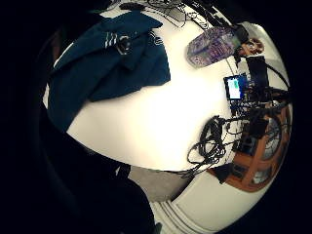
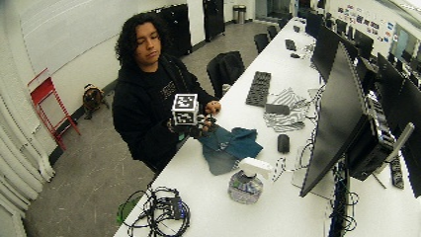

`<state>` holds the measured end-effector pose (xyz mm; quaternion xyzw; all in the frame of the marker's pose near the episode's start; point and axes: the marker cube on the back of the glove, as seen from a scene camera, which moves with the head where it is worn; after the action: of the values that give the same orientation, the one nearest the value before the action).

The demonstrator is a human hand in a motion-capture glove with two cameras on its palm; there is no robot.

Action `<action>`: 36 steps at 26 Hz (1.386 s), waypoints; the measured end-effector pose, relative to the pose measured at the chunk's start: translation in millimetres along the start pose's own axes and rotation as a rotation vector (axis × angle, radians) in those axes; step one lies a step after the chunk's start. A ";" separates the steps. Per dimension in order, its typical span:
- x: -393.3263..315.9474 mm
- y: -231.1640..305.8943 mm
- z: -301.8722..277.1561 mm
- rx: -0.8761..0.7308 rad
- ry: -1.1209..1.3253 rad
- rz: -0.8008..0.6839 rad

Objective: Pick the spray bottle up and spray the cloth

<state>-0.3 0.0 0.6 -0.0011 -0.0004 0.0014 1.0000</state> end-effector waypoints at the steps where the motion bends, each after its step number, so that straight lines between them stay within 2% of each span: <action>1: 0.1 0.0 0.1 -0.002 0.000 0.000; 28: 8.0 -2.2 11.0 -0.035 -0.015 0.028; 32: 26.7 -5.5 3.1 -0.011 -0.015 0.087; 36: 65.3 -15.8 -12.9 0.038 -0.014 0.230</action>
<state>65.1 -15.6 -12.3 0.0180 -0.0074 0.1162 0.9930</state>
